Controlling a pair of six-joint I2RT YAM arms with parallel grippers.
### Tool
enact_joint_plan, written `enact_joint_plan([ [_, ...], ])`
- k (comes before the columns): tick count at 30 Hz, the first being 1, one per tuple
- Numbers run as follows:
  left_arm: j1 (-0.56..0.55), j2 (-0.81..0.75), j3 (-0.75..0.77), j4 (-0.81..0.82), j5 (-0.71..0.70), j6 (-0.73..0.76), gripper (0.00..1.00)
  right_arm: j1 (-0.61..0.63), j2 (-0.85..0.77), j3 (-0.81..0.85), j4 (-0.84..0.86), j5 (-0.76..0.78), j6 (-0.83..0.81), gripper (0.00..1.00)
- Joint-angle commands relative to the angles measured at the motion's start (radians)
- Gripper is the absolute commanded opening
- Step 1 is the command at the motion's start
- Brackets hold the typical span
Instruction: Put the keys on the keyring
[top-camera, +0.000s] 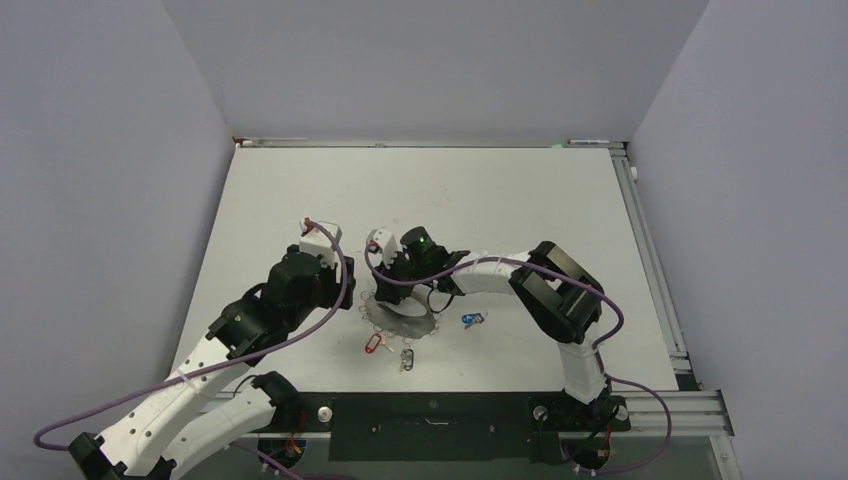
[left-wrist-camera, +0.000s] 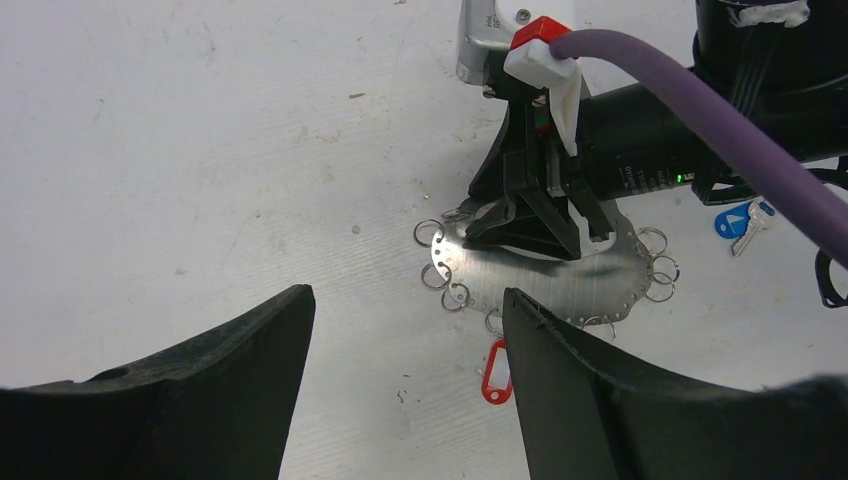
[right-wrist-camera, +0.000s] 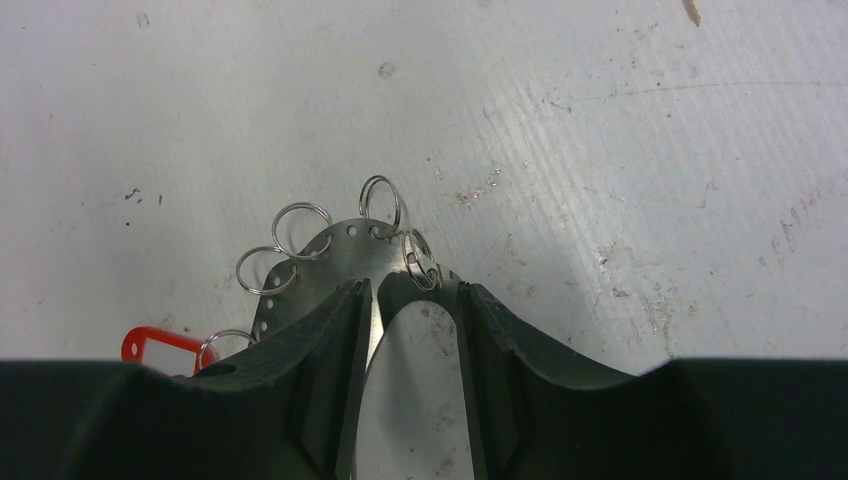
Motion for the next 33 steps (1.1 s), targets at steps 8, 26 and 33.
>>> enact_joint_plan([
  [8,0.030,0.006,0.002,0.064,0.045,0.008,0.66,0.014,0.037,0.069,0.074,-0.005,-0.029,0.33],
  [26,0.041,0.006,-0.001,0.070,0.053,0.009,0.66,0.035,0.029,0.071,0.050,0.024,-0.070,0.05],
  [33,0.043,-0.010,-0.002,0.080,0.086,0.020,0.66,0.058,-0.097,0.044,-0.016,0.033,-0.105,0.05],
])
